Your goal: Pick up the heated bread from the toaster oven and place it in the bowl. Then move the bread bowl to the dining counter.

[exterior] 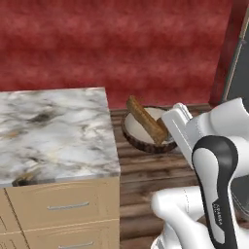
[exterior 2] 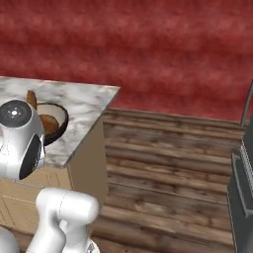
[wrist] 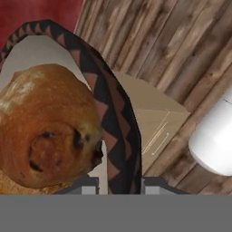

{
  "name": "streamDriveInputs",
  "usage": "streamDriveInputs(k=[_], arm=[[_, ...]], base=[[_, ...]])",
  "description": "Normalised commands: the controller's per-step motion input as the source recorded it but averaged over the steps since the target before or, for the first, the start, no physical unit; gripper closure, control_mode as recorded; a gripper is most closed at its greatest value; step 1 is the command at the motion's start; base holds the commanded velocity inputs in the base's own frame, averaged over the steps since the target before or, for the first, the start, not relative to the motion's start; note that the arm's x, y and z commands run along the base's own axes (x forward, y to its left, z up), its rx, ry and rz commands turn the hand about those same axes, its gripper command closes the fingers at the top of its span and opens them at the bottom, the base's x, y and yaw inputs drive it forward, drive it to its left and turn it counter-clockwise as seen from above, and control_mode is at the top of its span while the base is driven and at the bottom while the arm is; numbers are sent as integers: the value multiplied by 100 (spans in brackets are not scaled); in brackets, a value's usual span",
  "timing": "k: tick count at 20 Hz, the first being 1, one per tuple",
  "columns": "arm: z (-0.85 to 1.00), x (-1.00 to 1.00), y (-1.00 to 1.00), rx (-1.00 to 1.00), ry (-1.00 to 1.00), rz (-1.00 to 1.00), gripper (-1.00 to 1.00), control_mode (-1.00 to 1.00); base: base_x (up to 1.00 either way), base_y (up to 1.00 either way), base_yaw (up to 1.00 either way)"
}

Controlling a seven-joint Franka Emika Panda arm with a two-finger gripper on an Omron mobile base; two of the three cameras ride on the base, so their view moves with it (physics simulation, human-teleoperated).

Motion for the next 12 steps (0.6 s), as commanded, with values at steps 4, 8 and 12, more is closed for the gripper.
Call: streamDriveInputs(k=[4, 8, 12], arm=[[0, 0, 0, 0, 0, 0, 100, 100], [0, 0, 0, 0, 0, 0, 100, 100], [-14, 48, 38, 0, 0, 0, 100, -100]], base=[[62, 100, 1], [0, 100, 7], [12, 50, 3]])
